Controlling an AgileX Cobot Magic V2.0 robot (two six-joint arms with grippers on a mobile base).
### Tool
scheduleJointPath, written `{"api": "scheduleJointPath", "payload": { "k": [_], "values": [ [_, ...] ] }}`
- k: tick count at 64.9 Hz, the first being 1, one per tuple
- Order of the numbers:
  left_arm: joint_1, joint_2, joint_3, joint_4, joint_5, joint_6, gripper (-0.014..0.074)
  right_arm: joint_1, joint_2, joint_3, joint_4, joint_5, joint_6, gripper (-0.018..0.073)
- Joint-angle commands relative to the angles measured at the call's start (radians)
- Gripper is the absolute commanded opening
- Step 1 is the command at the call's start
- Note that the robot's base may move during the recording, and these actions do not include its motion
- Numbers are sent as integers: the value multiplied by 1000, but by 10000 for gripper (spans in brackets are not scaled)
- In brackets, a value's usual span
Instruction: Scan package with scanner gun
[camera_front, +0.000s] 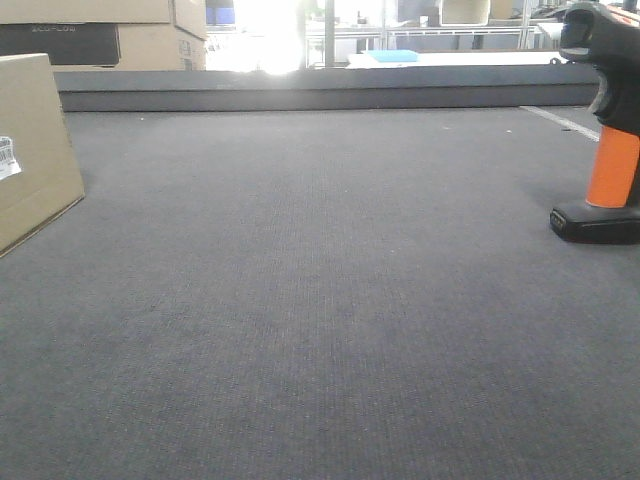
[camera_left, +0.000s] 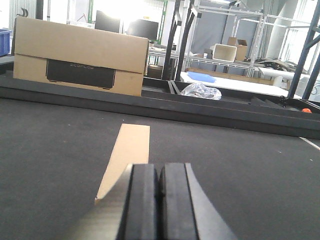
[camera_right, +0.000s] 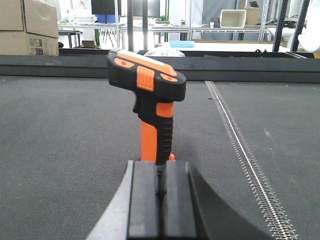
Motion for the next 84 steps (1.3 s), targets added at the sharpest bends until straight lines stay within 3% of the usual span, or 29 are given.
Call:
{"api": "scheduleJointPath", "payload": {
  "k": [1, 12, 21, 30, 39, 84],
  "values": [
    [4, -5, 0, 1, -13, -2, -111, -5, -3, 0, 3, -14, -9, -162],
    [4, -5, 30, 1, -37, -2, -111, -5, -3, 0, 3, -14, -9, -162],
    [-4, -46, 153, 108, -186, 19, -111, -5, -3, 0, 3, -14, -9, -162],
    [-9, -130, 263, 162, -207, 19, -111, -5, -3, 0, 3, -14, -9, -162],
    [-11, -139, 351, 172, -219, 10, -111, -5, -3, 0, 3, -14, -9, -162],
    [-11, -139, 351, 160, -190, 2, -111, -5, -3, 0, 3, -14, -9, -162]
  ]
}}
